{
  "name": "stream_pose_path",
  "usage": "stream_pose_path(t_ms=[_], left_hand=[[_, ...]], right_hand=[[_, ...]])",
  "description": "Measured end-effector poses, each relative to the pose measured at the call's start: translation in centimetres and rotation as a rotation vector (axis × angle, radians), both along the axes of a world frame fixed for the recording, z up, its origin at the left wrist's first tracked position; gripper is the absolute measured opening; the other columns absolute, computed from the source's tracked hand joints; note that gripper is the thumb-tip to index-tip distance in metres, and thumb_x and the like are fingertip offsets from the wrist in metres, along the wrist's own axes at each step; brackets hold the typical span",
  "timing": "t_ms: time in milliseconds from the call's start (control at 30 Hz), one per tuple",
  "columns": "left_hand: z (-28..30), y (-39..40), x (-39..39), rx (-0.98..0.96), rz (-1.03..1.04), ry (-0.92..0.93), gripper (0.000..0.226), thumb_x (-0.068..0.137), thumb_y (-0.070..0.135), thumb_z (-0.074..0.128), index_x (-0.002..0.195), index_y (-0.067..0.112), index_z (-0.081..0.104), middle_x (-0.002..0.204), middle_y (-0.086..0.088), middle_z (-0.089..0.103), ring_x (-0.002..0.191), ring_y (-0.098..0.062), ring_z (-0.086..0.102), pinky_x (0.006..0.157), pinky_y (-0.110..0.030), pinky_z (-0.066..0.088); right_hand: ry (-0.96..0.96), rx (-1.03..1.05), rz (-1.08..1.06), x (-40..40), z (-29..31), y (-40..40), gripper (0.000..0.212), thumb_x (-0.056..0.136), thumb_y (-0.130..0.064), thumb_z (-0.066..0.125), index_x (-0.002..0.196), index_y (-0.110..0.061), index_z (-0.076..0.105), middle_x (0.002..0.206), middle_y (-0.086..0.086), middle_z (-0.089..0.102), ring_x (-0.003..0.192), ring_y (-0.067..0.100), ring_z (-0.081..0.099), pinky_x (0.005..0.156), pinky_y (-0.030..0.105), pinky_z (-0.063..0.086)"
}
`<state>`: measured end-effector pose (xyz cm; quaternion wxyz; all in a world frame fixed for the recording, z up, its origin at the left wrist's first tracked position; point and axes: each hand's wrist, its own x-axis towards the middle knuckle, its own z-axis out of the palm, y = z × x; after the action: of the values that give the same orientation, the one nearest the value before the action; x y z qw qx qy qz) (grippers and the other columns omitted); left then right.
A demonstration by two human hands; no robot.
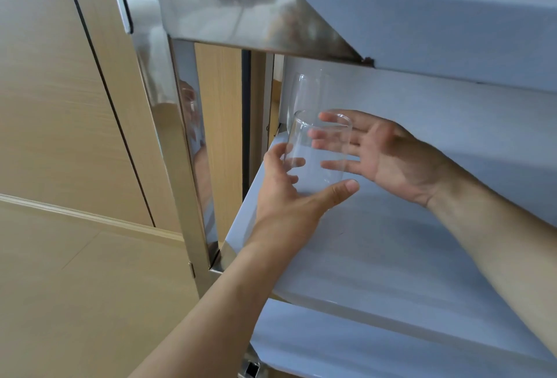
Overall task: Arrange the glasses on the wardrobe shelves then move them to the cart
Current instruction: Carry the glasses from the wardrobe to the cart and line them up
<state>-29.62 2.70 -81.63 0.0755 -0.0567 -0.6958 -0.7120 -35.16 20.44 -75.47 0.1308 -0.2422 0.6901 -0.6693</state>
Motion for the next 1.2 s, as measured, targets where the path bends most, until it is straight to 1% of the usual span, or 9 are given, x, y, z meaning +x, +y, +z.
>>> stream_pose_path(t_ms=[100,167,233,433,533,633,767,933,1200], left_hand=[[-0.1,0.0,0.0,-0.008,0.004,-0.007,0.107,0.045,0.065,0.088,0.137,0.046,0.037,0.124,0.026,0.054,0.123,-0.004,0.051,0.102,-0.042,0.052],[-0.2,-0.1,0.0,-0.012,0.003,-0.021,0.11,0.044,0.065,0.089,0.138,0.046,0.036,0.125,0.026,0.053,0.126,-0.004,0.05,0.102,-0.044,0.052],[-0.3,-0.2,0.1,-0.044,-0.001,-0.038,0.113,0.041,0.064,0.09,0.138,0.047,0.034,0.127,0.027,0.051,0.13,-0.003,0.048,0.104,-0.044,0.051],[-0.6,-0.3,0.2,-0.36,0.01,-0.029,0.103,0.064,0.051,0.092,0.148,0.043,0.034,0.147,0.021,0.042,0.135,-0.004,0.038,0.111,-0.03,0.037],[-0.6,0.0,0.2,-0.583,-0.011,0.049,0.08,0.078,0.059,0.079,0.147,0.039,0.043,0.151,0.018,0.039,0.141,-0.005,0.03,0.107,-0.021,0.028],[-0.6,0.4,0.2,-0.744,-0.044,0.103,0.069,0.084,0.059,0.073,0.144,0.033,0.052,0.153,0.011,0.041,0.146,-0.01,0.026,0.116,-0.024,0.023],[-0.9,0.7,-0.1,-0.891,-0.071,0.115,0.069,0.084,0.062,0.069,0.144,0.033,0.051,0.153,0.008,0.042,0.146,-0.013,0.025,0.122,-0.032,0.019],[-1.1,0.9,-0.3,-0.937,-0.069,0.142,0.071,0.081,0.064,0.071,0.142,0.033,0.053,0.146,0.011,0.049,0.14,-0.014,0.031,0.122,-0.038,0.019],[-1.6,1.1,-0.8,-0.946,-0.054,0.148,0.075,0.074,0.066,0.077,0.139,0.034,0.054,0.142,0.014,0.053,0.138,-0.013,0.035,0.121,-0.038,0.021]], right_hand=[[0.053,0.073,0.035,0.8,0.2,-0.6,0.102,0.059,-0.031,0.097,0.146,-0.013,0.047,0.14,0.011,0.061,0.131,0.029,0.057,0.104,0.044,0.052],[0.089,0.089,-0.013,1.0,0.2,-1.0,0.084,0.066,-0.002,0.086,0.142,-0.012,0.05,0.134,0.011,0.065,0.125,0.03,0.062,0.097,0.042,0.054],[0.095,0.065,-0.089,1.0,0.2,-0.9,0.075,0.066,0.008,0.078,0.135,-0.01,0.056,0.128,0.014,0.068,0.118,0.035,0.065,0.093,0.046,0.057],[0.096,-0.02,-0.478,-0.4,1.4,2.2,0.069,0.065,-0.004,0.086,0.129,-0.011,0.062,0.115,0.013,0.074,0.101,0.03,0.073,0.097,0.056,0.054],[0.146,0.04,-0.74,-2.4,1.5,3.4,0.072,0.058,-0.018,0.094,0.124,-0.022,0.063,0.114,0.005,0.074,0.102,0.018,0.073,0.09,0.043,0.059],[0.197,0.09,-0.901,-4.8,0.8,3.4,0.077,0.056,-0.021,0.098,0.124,-0.028,0.063,0.115,-0.002,0.07,0.107,0.01,0.068,0.078,0.029,0.056],[0.226,0.119,-0.964,-8.1,-0.2,3.3,0.079,0.055,-0.025,0.098,0.125,-0.032,0.06,0.115,-0.006,0.066,0.107,0.006,0.064,0.066,0.013,0.046],[0.204,0.127,-0.974,-10.6,-0.5,2.9,0.082,0.052,-0.03,0.099,0.124,-0.032,0.06,0.113,-0.005,0.067,0.106,0.011,0.066,0.078,0.028,0.054],[0.225,0.157,-0.987,-12.5,-0.6,2.0,0.085,0.05,-0.033,0.099,0.127,-0.029,0.061,0.114,-0.004,0.067,0.105,0.012,0.067,0.083,0.03,0.056]])
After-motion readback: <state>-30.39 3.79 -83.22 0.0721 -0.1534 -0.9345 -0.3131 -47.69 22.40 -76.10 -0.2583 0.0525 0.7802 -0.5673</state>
